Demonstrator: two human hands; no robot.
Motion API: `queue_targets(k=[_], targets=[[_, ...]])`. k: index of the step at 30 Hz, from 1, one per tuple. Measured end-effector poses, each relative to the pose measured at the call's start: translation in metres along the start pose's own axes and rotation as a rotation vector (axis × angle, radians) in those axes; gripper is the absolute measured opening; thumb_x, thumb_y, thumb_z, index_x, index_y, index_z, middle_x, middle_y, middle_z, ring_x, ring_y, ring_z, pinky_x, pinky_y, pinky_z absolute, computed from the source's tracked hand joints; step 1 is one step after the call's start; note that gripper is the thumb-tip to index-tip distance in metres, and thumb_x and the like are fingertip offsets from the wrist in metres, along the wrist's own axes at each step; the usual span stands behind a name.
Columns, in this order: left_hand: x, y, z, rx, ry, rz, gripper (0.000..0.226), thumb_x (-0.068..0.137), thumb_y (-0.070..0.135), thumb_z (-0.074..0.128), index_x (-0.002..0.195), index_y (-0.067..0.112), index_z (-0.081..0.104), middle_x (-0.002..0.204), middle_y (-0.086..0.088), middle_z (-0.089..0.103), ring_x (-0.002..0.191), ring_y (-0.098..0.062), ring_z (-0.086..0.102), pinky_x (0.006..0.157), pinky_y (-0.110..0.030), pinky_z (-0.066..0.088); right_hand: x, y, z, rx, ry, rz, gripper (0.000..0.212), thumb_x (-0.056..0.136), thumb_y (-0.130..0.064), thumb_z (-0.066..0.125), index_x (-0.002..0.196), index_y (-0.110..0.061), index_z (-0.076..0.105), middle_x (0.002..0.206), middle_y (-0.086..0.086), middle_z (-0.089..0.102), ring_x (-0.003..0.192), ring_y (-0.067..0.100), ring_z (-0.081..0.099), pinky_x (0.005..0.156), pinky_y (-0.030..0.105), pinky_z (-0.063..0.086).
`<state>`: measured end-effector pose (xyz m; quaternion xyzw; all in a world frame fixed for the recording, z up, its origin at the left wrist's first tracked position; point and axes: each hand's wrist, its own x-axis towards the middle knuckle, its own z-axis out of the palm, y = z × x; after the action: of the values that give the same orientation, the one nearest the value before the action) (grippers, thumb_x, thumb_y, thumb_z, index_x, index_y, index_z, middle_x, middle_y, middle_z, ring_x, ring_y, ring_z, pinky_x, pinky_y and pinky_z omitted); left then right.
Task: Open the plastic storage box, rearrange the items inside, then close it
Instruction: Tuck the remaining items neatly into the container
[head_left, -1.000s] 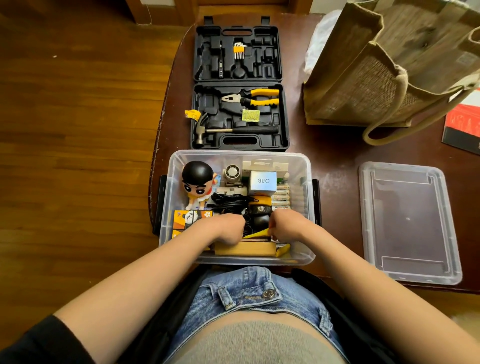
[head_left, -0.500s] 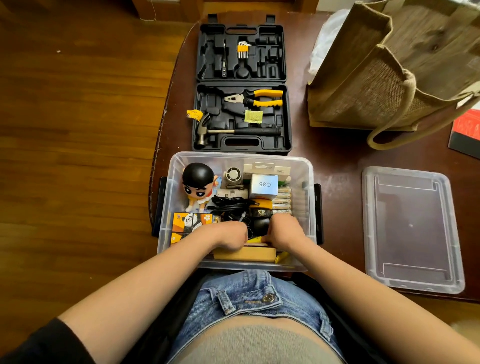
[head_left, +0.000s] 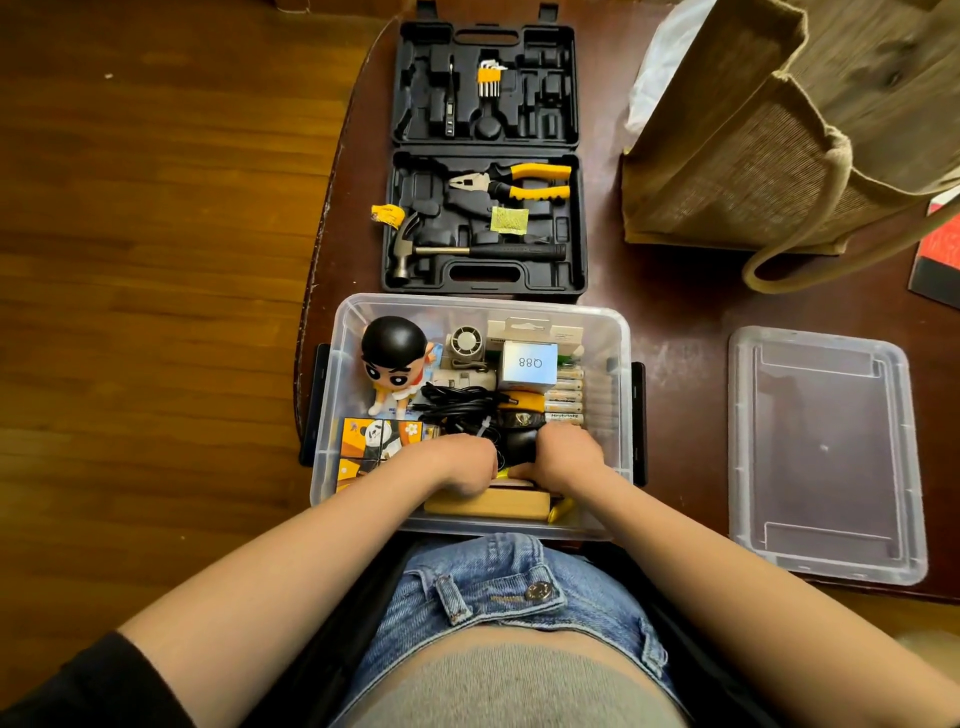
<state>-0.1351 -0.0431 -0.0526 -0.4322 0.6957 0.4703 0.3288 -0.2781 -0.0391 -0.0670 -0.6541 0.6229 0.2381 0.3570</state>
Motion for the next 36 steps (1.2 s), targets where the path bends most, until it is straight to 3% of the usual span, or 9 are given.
queue_targets(k=[4, 8, 11, 15, 21, 24, 27, 31, 36], targets=[[0.004, 0.000, -0.002, 0.041, -0.067, 0.010, 0.020, 0.096, 0.002, 0.034, 0.098, 0.017, 0.047, 0.100, -0.005, 0.042, 0.091, -0.017, 0.039, 0.078, -0.028, 0.031, 0.002, -0.004, -0.001, -0.058, -0.017, 0.014, 0.049, 0.077, -0.057, 0.067, 0.099, -0.013, 0.063, 0.100, 0.004, 0.067, 0.093, 0.023, 0.063, 0.065, 0.027, 0.045], [0.004, 0.000, -0.003, 0.045, -0.094, 0.010, 0.032, 0.096, 0.002, 0.033, 0.114, 0.001, 0.059, 0.102, -0.006, 0.045, 0.091, -0.019, 0.042, 0.080, -0.030, 0.035, 0.005, -0.005, -0.001, -0.106, -0.013, 0.003, 0.050, 0.075, -0.061, 0.065, 0.094, -0.014, 0.063, 0.098, 0.003, 0.067, 0.091, 0.023, 0.063, 0.064, 0.026, 0.045], [0.003, -0.001, -0.003, 0.068, -0.047, -0.010, 0.020, 0.096, 0.005, 0.036, 0.098, 0.013, 0.054, 0.098, -0.006, 0.049, 0.086, -0.020, 0.043, 0.075, -0.031, 0.035, 0.006, -0.004, -0.002, -0.114, -0.022, -0.003, 0.053, 0.072, -0.066, 0.064, 0.089, -0.016, 0.059, 0.096, 0.002, 0.067, 0.093, 0.023, 0.063, 0.064, 0.027, 0.044], [0.000, 0.002, -0.004, 0.033, -0.047, -0.032, 0.017, 0.095, 0.005, 0.037, 0.090, 0.010, 0.053, 0.089, -0.009, 0.050, 0.079, -0.022, 0.042, 0.069, -0.033, 0.034, 0.007, -0.007, -0.001, -0.154, -0.024, -0.019, 0.050, 0.072, -0.067, 0.064, 0.081, -0.019, 0.053, 0.085, -0.001, 0.061, 0.091, 0.022, 0.063, 0.064, 0.026, 0.044], [-0.002, 0.007, -0.008, 0.014, -0.069, -0.032, 0.031, 0.096, 0.005, 0.037, 0.067, 0.012, 0.043, 0.069, -0.003, 0.039, 0.058, -0.014, 0.033, 0.053, -0.026, 0.027, 0.008, -0.017, -0.004, -0.308, 0.041, -0.093, 0.043, 0.077, -0.058, 0.062, 0.080, -0.016, 0.058, 0.074, -0.002, 0.053, 0.070, 0.019, 0.052, 0.058, 0.025, 0.039], [-0.003, 0.008, -0.009, -0.002, -0.061, -0.032, 0.028, 0.097, 0.006, 0.037, 0.072, 0.012, 0.046, 0.073, -0.004, 0.044, 0.061, -0.015, 0.037, 0.058, -0.028, 0.033, 0.008, -0.019, -0.006, -0.314, 0.032, -0.098, 0.048, 0.075, -0.064, 0.063, 0.075, -0.017, 0.051, 0.070, -0.003, 0.049, 0.069, 0.019, 0.051, 0.057, 0.025, 0.038], [-0.003, 0.006, -0.009, -0.008, -0.071, -0.016, 0.017, 0.098, 0.006, 0.036, 0.090, 0.011, 0.051, 0.092, -0.009, 0.051, 0.078, -0.020, 0.046, 0.071, -0.031, 0.036, 0.007, -0.019, -0.007, -0.302, 0.017, -0.088, 0.053, 0.071, -0.068, 0.064, 0.074, -0.017, 0.051, 0.071, -0.003, 0.050, 0.071, 0.019, 0.054, 0.057, 0.025, 0.039], [-0.001, 0.002, -0.007, -0.015, -0.072, -0.001, 0.015, 0.098, 0.004, 0.035, 0.095, 0.012, 0.047, 0.099, -0.009, 0.048, 0.089, -0.020, 0.043, 0.073, -0.028, 0.034, 0.004, -0.022, -0.010, -0.299, -0.015, -0.057, 0.056, 0.071, -0.067, 0.065, 0.064, -0.016, 0.045, 0.064, -0.005, 0.045, 0.069, 0.017, 0.051, 0.057, 0.026, 0.039], [-0.004, -0.003, -0.004, -0.075, 0.114, -0.053, 0.024, 0.094, 0.006, 0.046, 0.108, 0.003, 0.065, 0.103, -0.011, 0.061, 0.095, -0.025, 0.056, 0.085, -0.035, 0.046, -0.004, -0.014, -0.028, -0.309, 0.013, -0.122, 0.033, 0.085, -0.042, 0.064, 0.096, -0.012, 0.063, 0.088, 0.004, 0.060, 0.085, 0.023, 0.060, 0.062, 0.029, 0.044]])
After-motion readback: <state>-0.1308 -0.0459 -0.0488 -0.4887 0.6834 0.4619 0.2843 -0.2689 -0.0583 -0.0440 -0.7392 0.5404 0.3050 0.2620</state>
